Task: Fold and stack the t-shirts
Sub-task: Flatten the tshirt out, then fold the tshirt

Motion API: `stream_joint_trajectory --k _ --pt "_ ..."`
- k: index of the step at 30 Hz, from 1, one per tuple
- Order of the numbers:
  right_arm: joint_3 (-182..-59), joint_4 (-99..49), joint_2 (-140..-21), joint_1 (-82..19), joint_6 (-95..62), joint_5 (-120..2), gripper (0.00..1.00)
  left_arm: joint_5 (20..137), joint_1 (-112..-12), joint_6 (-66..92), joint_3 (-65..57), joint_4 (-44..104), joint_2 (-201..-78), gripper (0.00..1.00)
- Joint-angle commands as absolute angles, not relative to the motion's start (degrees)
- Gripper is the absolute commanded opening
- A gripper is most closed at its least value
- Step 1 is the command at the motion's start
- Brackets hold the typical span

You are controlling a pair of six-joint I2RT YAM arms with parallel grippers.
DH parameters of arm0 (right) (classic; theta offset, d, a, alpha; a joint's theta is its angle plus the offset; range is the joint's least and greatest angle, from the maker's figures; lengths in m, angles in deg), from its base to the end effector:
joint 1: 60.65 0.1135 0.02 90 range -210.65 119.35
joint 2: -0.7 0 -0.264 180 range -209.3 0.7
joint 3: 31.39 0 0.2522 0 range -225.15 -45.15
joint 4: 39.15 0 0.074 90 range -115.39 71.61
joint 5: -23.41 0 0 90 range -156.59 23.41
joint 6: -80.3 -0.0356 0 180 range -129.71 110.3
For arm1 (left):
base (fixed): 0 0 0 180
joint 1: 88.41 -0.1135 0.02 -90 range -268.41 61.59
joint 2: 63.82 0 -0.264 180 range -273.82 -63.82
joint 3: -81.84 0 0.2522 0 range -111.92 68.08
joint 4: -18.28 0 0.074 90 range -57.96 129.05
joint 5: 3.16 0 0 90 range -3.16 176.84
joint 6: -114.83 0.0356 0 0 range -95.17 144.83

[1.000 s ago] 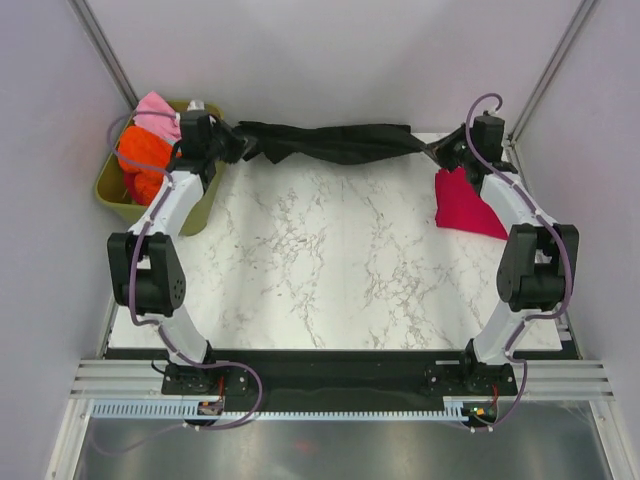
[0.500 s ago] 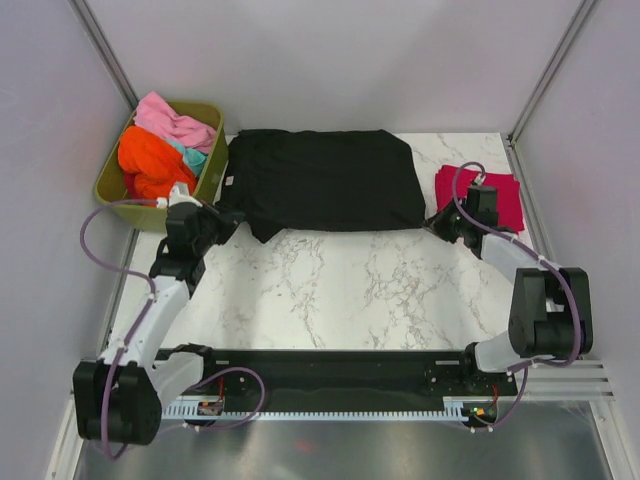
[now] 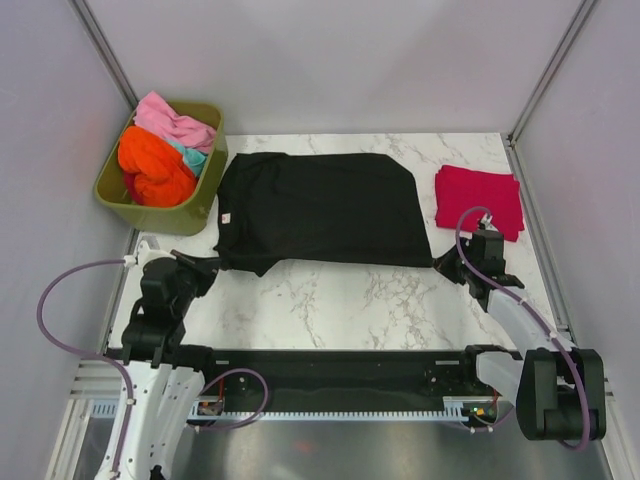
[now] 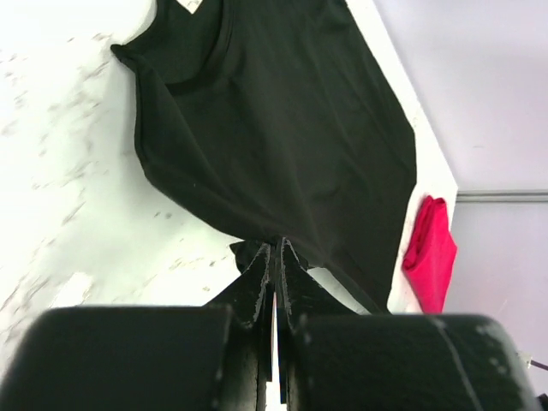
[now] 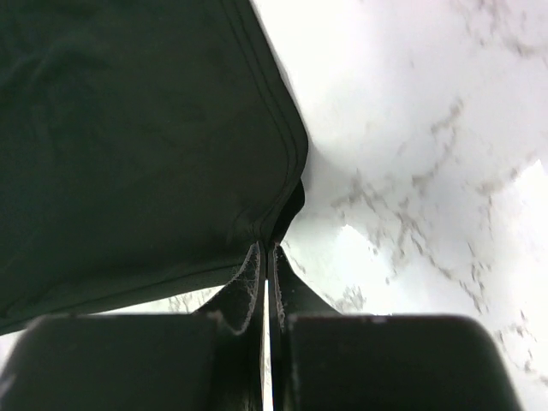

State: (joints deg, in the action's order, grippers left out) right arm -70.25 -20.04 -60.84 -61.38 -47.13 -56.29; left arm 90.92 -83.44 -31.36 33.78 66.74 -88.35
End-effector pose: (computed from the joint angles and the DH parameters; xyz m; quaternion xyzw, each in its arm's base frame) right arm 0.2082 0.0037 0.1757 0.2625 0.8712 0.2058 0.3603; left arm 0.1102 -0.0070 0.2776 -0.3814 0.7515 -0.2476 0.4780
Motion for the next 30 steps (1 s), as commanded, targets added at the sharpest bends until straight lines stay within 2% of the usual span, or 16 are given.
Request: stream_joint_trajectory --k 1,6,9,17,30 --pt "-69.1 -17.3 -56.9 -61.1 -46.0 -59.2 0.00 94.6 -83.5 -33.6 33.5 76.2 -83.4 0.02" --pt "-68.6 -14.8 -52.5 -61.0 -45.5 -59.8 0.00 98.1 -83.5 -33.5 30.6 82.0 -76.5 0.02" --pt "-69.9 -14.4 -53.2 -59.9 -45.4 -61.0 0.00 96.6 -83.5 -34.4 30.5 81.9 -77.8 0.02" --pt "-75.6 -16.1 -61.4 -57.4 -45.7 -64.9 0.00 97.4 -83.5 -34.4 28.3 80.2 -94.5 0.02" --pt "-89.2 -17.0 -76.5 -51.4 -49.0 -73.4 0.00 94.7 -83.5 -32.8 23.5 67.6 -111.5 0.02"
